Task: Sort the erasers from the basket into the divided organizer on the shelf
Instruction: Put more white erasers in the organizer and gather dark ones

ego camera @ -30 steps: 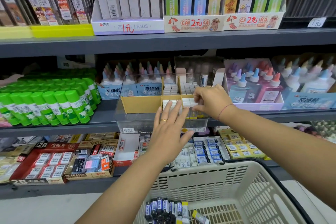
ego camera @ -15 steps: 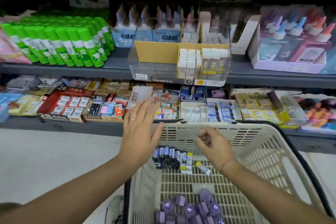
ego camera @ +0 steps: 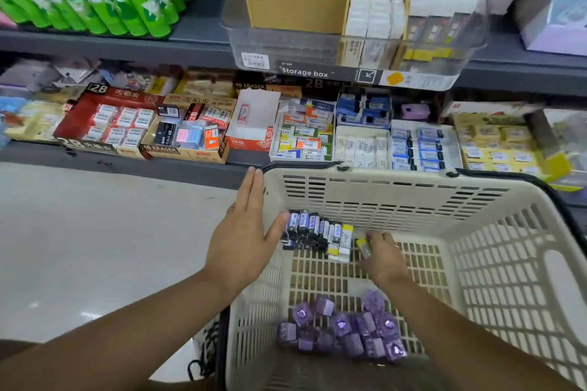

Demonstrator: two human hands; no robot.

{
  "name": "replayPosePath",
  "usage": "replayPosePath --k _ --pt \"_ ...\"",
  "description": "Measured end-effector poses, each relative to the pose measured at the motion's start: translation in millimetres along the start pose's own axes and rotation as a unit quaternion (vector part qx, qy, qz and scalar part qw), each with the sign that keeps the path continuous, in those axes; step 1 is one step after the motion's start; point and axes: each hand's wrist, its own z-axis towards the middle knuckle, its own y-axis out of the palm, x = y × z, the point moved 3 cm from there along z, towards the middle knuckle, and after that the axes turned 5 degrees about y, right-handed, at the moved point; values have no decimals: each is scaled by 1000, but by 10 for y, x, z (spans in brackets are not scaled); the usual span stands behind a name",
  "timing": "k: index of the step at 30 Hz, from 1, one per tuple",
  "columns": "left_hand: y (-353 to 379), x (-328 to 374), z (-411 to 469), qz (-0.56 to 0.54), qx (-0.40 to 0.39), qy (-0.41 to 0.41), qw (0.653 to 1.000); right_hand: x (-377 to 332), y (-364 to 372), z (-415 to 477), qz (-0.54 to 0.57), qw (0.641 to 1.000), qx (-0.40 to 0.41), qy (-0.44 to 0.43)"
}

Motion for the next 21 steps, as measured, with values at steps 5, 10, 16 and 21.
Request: replayPosePath --k 5,10,16,21 --pt "-3 8 1 4 -1 2 1000 47 123 96 175 983 30 51" --pt "18 -13 -4 -4 1 3 1000 -80 219 153 481 851 -107 182" --pt "20 -10 0 3 -6 2 1000 -167 182 192 490 835 -142 208" --pt "21 -3 5 11 -7 3 1000 -253 211 237 466 850 -134 204"
